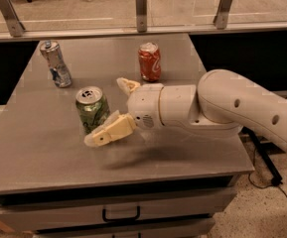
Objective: Pick green can
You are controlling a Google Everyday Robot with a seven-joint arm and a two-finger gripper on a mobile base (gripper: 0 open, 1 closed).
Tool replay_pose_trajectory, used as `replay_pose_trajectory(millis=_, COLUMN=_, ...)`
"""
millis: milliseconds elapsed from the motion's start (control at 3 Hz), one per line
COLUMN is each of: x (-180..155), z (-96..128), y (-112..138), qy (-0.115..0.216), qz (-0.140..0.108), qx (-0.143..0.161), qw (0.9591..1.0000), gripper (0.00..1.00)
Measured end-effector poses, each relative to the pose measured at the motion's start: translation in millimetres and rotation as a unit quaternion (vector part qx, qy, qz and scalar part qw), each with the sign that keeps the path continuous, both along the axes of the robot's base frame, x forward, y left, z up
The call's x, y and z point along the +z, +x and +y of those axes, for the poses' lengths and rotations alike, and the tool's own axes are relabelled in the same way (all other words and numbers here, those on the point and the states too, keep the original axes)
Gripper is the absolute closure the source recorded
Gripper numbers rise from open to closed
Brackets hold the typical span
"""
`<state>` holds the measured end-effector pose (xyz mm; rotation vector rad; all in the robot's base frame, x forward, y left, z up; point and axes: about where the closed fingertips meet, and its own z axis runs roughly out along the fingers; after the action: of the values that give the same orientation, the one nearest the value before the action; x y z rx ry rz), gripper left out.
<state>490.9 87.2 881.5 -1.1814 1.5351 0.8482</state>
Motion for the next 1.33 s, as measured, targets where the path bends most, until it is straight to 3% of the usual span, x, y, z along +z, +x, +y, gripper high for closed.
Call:
replay_pose_trajectory(millis=667, x=1, z=30, y=-6, qy=0.036, qz=0.006, qx=0.023, qw=0.9991, gripper=0.41)
replay_pose_trajectory(millis=1000, x=27, z=19, y=-5, qy=0.068, qz=-0.012, qx=0.016, qw=0.9975, gripper=0.64)
replay_pose_trajectory(millis=1333, x=76, z=-5, y=0, qy=0.108, qz=-0.040, qx=-0.008, qw=0.9933, gripper=0.88)
